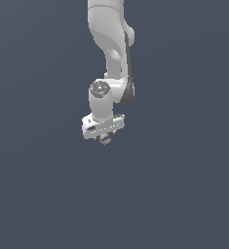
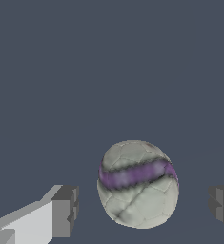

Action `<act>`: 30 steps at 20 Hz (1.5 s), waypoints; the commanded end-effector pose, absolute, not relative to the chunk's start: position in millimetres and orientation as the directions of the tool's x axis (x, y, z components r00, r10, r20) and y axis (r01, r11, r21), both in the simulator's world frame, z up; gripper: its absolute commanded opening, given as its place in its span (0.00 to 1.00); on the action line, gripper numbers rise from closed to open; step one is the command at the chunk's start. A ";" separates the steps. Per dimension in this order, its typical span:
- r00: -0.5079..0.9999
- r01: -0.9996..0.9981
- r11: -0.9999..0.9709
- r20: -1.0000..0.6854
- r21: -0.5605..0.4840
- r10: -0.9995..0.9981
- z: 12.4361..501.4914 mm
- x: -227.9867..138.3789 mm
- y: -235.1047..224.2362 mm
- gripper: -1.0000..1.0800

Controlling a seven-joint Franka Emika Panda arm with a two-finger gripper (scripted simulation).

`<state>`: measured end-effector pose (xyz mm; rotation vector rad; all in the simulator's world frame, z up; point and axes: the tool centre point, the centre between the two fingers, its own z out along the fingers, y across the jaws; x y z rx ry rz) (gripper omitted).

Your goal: Pick up the object and move it to a goal position.

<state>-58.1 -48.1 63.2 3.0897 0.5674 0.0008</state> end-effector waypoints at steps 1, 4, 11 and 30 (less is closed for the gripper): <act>0.934 0.356 -0.934 0.000 0.000 0.356 50.7 -59.0 -48.1 0.96; 0.934 0.358 -0.934 0.000 0.000 0.358 40.9 -58.8 -47.8 0.96; 0.934 0.358 -0.934 0.000 0.000 0.358 36.5 -58.2 -48.1 0.00; 0.934 0.357 -0.934 0.000 0.001 0.357 51.7 -49.9 -94.7 0.00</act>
